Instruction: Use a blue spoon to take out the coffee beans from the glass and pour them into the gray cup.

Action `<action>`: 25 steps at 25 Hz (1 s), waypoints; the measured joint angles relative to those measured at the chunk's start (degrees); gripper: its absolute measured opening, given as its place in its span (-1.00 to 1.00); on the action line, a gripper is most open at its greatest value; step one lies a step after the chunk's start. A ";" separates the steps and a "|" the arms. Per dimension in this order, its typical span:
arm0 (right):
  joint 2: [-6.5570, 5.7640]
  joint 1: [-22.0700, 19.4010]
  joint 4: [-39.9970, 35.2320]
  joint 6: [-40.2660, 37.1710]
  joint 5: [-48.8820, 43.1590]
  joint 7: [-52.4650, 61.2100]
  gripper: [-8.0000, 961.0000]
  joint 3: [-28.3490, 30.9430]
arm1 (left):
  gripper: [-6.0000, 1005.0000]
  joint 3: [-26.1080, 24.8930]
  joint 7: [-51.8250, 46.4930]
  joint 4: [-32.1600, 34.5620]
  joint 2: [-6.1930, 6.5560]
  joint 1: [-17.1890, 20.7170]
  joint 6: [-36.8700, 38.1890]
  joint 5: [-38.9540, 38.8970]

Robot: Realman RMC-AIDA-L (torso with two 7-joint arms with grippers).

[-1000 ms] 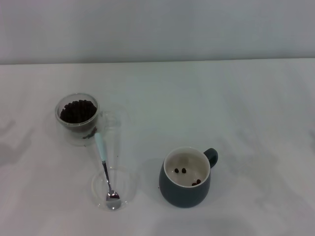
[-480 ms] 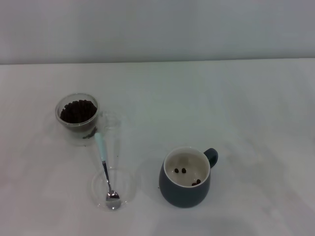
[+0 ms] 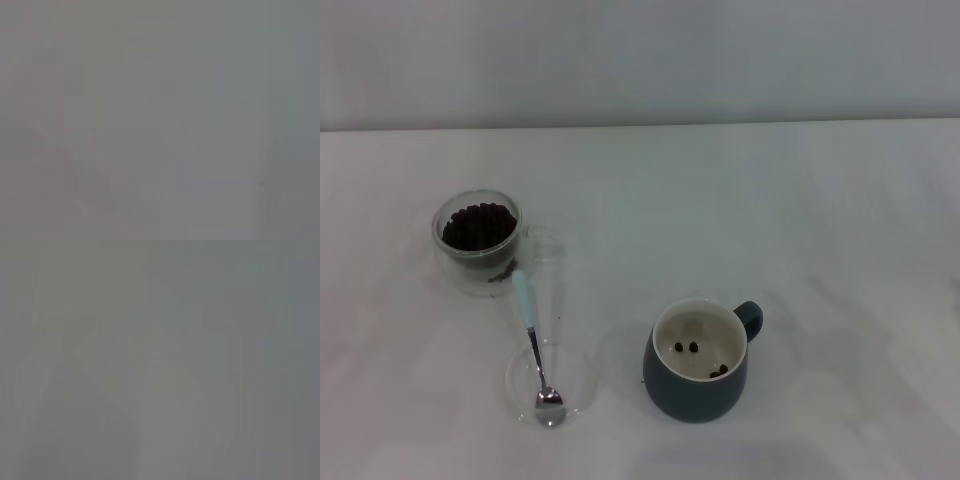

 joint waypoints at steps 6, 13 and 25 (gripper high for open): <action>-0.07 0.57 -1.14 0.82 0.13 -0.45 0.24 0.20 | 0.27 0.01 0.43 -0.27 -0.13 -0.34 0.40 0.12; -0.03 0.87 -2.41 1.51 0.01 -0.50 0.24 0.21 | 0.28 0.12 3.85 -1.60 -0.15 -1.47 0.39 0.75; -0.09 0.96 -3.95 2.97 0.03 -0.50 0.24 0.22 | 0.27 0.08 5.21 -2.95 -0.23 -2.51 0.47 0.37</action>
